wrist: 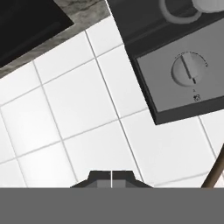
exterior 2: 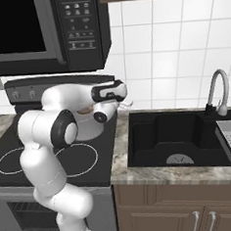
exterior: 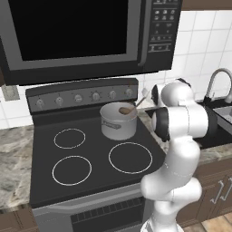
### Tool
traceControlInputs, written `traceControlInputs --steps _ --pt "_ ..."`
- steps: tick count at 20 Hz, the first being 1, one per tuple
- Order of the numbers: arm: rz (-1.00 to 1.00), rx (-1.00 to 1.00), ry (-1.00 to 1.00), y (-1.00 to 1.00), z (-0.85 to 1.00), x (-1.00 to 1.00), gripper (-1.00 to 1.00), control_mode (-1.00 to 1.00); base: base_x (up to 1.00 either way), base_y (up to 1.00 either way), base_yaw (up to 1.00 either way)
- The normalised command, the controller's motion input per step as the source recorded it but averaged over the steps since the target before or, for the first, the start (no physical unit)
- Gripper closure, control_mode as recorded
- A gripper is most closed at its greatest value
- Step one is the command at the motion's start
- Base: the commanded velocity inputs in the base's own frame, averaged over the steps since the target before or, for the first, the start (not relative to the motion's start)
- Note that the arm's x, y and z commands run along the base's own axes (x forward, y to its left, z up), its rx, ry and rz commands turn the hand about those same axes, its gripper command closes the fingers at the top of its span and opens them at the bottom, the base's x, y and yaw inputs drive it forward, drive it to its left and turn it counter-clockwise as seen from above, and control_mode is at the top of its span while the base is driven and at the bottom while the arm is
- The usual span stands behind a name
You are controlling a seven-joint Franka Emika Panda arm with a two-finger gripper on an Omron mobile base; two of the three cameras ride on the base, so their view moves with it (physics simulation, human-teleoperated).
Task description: Open the cabinet and move the ladle to the pot. Then close the cabinet.
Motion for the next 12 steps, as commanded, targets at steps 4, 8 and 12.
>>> traceControlInputs --steps 4,8,12 --pt "-0.01 0.12 0.00 0.27 -0.45 0.28 1.00 -1.00 0.00 0.00 0.00" --pt "-0.04 0.06 0.00 0.31 -0.19 0.20 1.00 -1.00 0.00 0.00 0.00" --pt "-0.05 0.02 0.00 0.35 -0.14 0.13 1.00 -1.00 0.00 0.00 0.00"
